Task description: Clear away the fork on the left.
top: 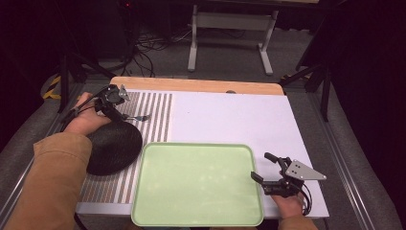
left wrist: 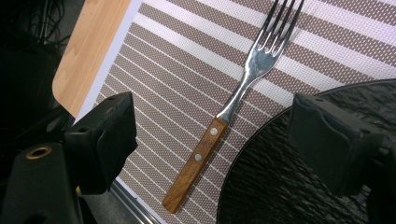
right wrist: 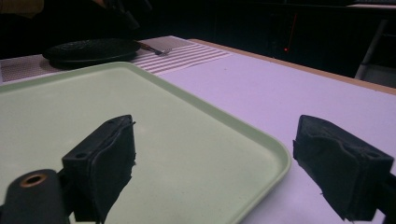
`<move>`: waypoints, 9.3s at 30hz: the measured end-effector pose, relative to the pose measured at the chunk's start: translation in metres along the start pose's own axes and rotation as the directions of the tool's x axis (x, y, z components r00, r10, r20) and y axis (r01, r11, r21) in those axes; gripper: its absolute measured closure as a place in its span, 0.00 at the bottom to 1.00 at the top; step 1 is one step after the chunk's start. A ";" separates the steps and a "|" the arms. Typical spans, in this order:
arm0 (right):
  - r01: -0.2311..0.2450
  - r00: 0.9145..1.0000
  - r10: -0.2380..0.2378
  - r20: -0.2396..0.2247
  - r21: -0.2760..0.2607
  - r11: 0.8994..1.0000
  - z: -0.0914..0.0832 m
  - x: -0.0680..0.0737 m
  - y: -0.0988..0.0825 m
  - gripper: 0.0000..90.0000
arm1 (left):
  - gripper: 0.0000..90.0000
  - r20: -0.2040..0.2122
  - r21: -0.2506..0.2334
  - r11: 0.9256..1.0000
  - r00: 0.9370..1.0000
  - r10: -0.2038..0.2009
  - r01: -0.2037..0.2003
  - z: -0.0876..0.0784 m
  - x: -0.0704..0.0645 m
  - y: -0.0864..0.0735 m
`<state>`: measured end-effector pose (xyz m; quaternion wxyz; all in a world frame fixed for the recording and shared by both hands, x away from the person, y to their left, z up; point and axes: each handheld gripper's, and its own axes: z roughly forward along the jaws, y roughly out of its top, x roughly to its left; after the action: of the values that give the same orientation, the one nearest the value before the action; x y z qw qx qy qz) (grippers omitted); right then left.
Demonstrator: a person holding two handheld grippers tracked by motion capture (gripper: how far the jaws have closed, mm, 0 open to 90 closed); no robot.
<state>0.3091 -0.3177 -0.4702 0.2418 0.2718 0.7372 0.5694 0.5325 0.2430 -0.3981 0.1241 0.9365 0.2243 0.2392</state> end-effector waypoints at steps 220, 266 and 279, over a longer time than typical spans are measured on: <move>-0.008 0.999 0.009 0.036 -0.022 1.000 -0.004 0.000 0.000 0.15 | 0.86 0.404 -0.110 0.992 0.914 -0.018 0.068 -0.062 -0.229 0.025; -0.012 0.999 0.013 0.032 -0.023 1.000 -0.004 0.000 0.000 0.14 | 0.85 0.463 -0.001 1.000 0.886 0.023 -0.025 -0.046 -0.254 0.034; -0.010 1.000 0.010 0.030 -0.024 1.000 -0.003 0.000 0.000 0.14 | 0.85 0.497 0.018 0.999 0.868 0.016 -0.029 -0.043 -0.257 0.036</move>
<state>0.3067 -0.3202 -0.4695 0.2531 0.2812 0.7254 0.5751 0.3219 0.0936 -0.4498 0.1633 0.9706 0.1768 -0.0106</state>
